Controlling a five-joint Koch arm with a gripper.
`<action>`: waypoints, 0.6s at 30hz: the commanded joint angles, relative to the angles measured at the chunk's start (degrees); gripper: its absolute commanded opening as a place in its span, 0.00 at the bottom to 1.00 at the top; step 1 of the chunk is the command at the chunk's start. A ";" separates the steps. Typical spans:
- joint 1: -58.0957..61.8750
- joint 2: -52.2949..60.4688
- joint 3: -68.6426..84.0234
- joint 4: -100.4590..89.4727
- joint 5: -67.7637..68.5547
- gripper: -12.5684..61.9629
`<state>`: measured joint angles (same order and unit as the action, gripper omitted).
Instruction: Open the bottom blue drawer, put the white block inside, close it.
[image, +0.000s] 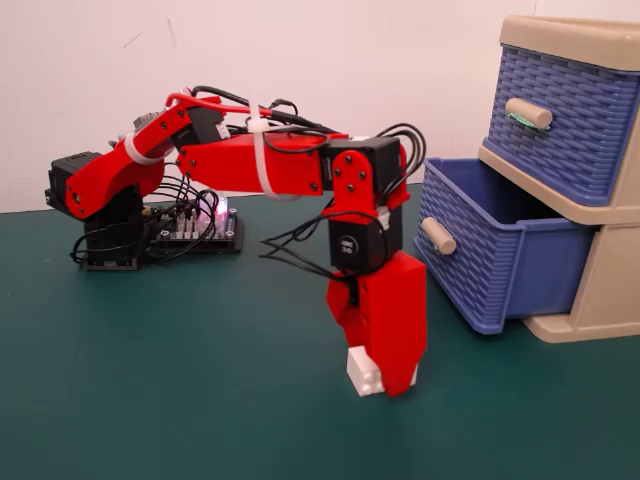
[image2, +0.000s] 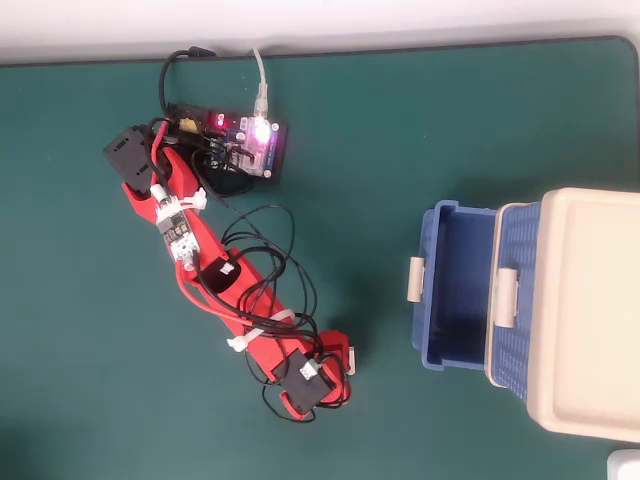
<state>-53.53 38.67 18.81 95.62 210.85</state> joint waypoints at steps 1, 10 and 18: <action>-0.53 0.70 -2.11 1.14 1.58 0.46; -0.70 0.53 -1.85 7.03 -0.79 0.06; -0.97 9.67 -2.72 12.30 -3.96 0.06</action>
<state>-53.88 40.78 18.28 103.97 209.00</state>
